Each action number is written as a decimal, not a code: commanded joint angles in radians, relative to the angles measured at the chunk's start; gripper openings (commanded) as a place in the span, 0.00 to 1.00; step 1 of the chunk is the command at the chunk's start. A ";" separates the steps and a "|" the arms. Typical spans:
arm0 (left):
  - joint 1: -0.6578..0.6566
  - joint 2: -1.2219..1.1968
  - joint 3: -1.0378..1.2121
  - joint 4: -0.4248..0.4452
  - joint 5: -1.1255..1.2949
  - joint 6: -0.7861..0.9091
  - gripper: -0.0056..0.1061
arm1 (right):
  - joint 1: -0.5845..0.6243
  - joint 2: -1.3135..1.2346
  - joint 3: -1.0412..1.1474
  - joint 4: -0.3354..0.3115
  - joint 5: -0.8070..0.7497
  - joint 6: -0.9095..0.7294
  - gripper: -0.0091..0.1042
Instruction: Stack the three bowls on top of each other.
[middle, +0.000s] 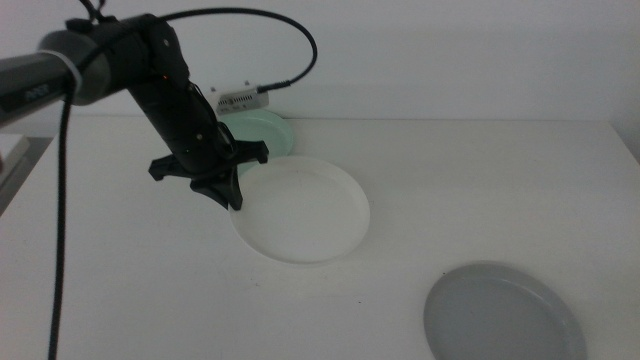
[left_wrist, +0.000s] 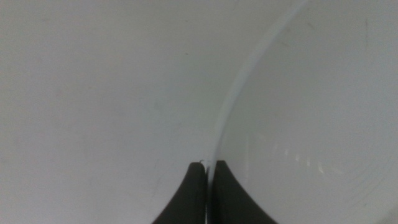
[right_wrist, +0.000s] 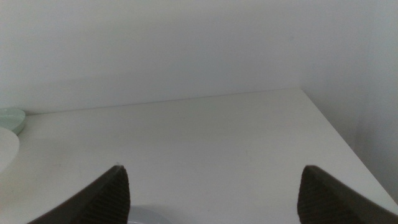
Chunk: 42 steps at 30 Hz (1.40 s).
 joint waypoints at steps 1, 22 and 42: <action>-0.011 0.015 -0.008 -0.014 -0.010 -0.001 0.03 | -0.003 -0.005 0.003 -0.006 -0.009 -0.003 0.90; -0.046 0.122 -0.004 -0.131 -0.063 0.055 0.03 | -0.003 -0.005 0.003 -0.006 -0.009 -0.003 0.90; 0.009 0.120 -0.049 -0.156 0.045 0.078 0.89 | -0.003 -0.005 0.003 -0.006 -0.009 -0.003 0.90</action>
